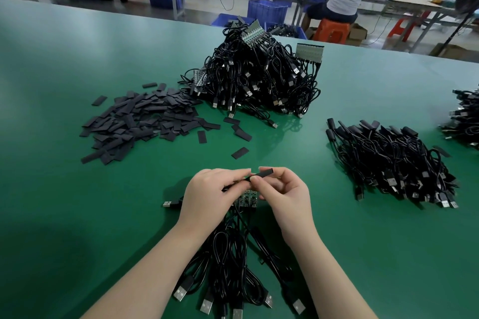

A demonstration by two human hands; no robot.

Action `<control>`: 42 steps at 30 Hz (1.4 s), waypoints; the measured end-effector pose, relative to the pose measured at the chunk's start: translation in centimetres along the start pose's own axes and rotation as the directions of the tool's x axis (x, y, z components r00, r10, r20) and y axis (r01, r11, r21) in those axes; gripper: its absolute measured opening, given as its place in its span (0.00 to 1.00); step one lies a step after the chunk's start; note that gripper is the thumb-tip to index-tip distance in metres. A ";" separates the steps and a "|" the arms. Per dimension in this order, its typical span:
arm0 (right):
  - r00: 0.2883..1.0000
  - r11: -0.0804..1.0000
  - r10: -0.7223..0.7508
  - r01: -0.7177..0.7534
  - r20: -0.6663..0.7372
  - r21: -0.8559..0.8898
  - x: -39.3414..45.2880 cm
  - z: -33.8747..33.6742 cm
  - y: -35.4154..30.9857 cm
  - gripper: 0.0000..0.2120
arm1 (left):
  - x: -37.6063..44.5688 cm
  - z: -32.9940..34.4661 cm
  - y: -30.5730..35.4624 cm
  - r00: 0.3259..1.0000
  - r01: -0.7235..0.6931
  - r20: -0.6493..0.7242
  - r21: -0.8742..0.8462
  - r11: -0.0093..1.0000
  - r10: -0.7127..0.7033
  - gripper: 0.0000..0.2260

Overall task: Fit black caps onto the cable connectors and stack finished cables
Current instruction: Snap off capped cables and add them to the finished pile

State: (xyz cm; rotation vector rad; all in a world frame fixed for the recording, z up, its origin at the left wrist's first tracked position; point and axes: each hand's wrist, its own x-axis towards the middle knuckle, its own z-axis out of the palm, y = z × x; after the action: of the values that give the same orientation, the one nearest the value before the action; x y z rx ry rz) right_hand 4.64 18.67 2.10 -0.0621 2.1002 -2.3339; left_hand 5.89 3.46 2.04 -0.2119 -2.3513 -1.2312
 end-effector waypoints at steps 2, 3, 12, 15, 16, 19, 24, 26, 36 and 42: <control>1.000 1.000 0.010 -0.010 0.012 0.009 0.0 0.0 0.0 0.07 | 0.1 0.0 -0.1 0.999 -0.043 0.007 0.028 0.999 0.043 0.08; 1.000 1.000 0.013 -0.013 0.014 0.010 0.0 -0.1 0.0 0.07 | 0.1 0.0 0.0 0.998 -0.059 0.011 0.036 0.998 0.059 0.08; 0.992 0.987 -0.121 0.117 -0.029 -0.106 -0.2 -0.1 -0.3 0.20 | -0.1 0.6 0.3 0.994 -0.110 0.024 0.077 0.991 0.108 0.09; 0.992 0.978 -0.128 0.129 0.017 -0.165 -0.3 0.2 -0.1 0.20 | -0.2 0.5 0.2 0.996 -0.084 -0.010 0.107 0.991 0.085 0.10; 0.992 0.977 -0.119 0.123 0.029 -0.175 -0.3 0.2 -0.1 0.21 | -0.2 0.4 0.1 0.997 -0.075 -0.009 0.117 0.990 0.076 0.10; 0.994 0.974 -0.105 0.112 0.042 -0.199 -0.3 0.1 -0.1 0.21 | -0.2 0.3 0.1 0.996 -0.087 0.001 0.138 0.987 0.088 0.09; 0.992 0.957 -0.125 0.125 0.018 -0.260 -0.2 -0.1 0.1 0.19 | -0.2 0.3 0.0 0.995 -0.098 -0.017 0.113 0.989 0.100 0.07; 0.993 0.947 -0.121 0.119 0.014 -0.299 -0.2 -0.2 0.3 0.19 | -0.2 0.1 -0.3 0.998 -0.058 -0.009 0.100 0.993 0.059 0.07; 0.987 0.942 -0.158 0.145 -0.017 -0.302 -0.2 0.1 0.8 0.20 | 0.1 0.1 0.0 1.000 0.022 0.001 0.045 0.999 -0.022 0.08; 0.995 0.963 -0.097 0.092 -0.004 -0.253 -0.4 0.7 0.8 0.26 | 0.1 0.1 0.2 1.000 -0.009 -0.018 0.041 0.999 0.009 0.07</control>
State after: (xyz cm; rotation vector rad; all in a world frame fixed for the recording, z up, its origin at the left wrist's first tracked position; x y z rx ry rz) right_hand 5.05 17.93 1.34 -0.1474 2.4423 -2.1041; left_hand 5.89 3.62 2.19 -0.1969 -2.3552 -1.1746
